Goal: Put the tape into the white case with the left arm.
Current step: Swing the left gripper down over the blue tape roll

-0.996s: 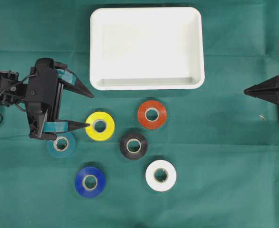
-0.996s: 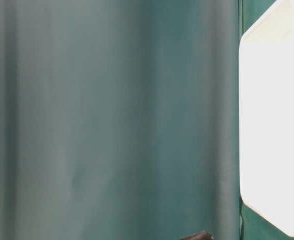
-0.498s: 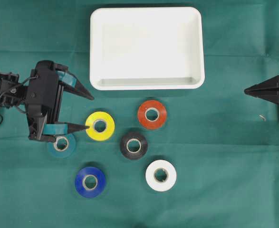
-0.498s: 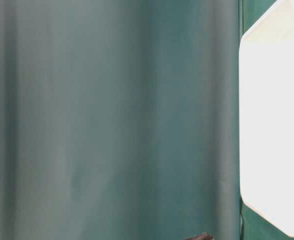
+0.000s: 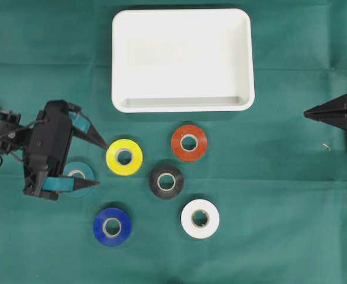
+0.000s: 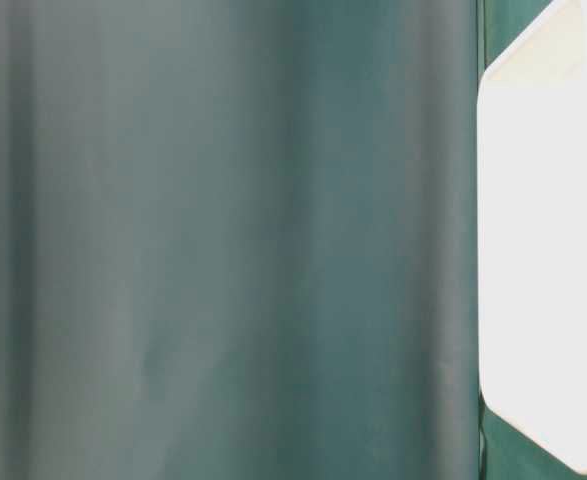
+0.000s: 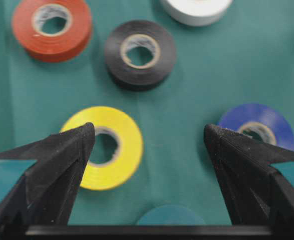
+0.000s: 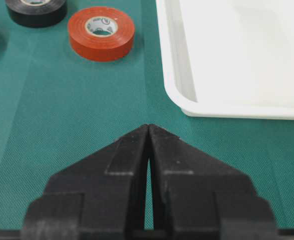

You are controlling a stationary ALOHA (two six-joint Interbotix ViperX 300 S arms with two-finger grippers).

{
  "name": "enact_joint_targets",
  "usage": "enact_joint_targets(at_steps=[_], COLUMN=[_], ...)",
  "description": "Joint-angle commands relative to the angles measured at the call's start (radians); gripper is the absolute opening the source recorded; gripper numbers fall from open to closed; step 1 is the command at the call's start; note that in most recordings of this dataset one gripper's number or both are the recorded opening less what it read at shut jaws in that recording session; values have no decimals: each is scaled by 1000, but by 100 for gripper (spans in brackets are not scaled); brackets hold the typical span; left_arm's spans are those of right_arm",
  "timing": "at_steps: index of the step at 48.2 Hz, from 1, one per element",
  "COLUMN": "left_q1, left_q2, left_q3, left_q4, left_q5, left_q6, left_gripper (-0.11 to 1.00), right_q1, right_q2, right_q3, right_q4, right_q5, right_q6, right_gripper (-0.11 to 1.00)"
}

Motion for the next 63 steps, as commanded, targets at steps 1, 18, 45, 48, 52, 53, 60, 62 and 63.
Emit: enact_joint_targets(at_steps=[1, 18, 45, 48, 52, 53, 60, 62, 63], left_q1=[-29, -160, -204, -204, -204, -204, -204, -204, -204], left_q2=[-8, 46, 123, 135, 156, 163, 216, 233, 242], left_q3=[-9, 0, -3, -8, -15, -17, -40, -49, -54], left_q4=[-2, 2, 2, 2, 2, 2, 2, 2, 0], left_q5=[-3, -8, -14, -28, -49, -55, -91, -98, -101], left_q6=[0, 2, 0, 0, 0, 0, 0, 0, 0], left_gripper=[100, 100, 100, 100, 100, 100, 100, 100, 100], right_q1=[-2, -3, -3, -3, -3, -3, -3, -2, -3], right_q2=[5, 5, 5, 3, 5, 5, 5, 5, 3], right_q3=[-9, -8, -5, -6, -6, -6, -5, -5, -5], right_q4=[-3, -2, -3, -2, -2, -3, -2, -2, -3], right_q5=[-9, -9, -11, -11, -11, -11, -11, -11, -11], right_q6=[0, 0, 0, 2, 0, 0, 0, 0, 2], right_gripper=[-9, -9, -9, -9, -9, -9, -9, -9, -9])
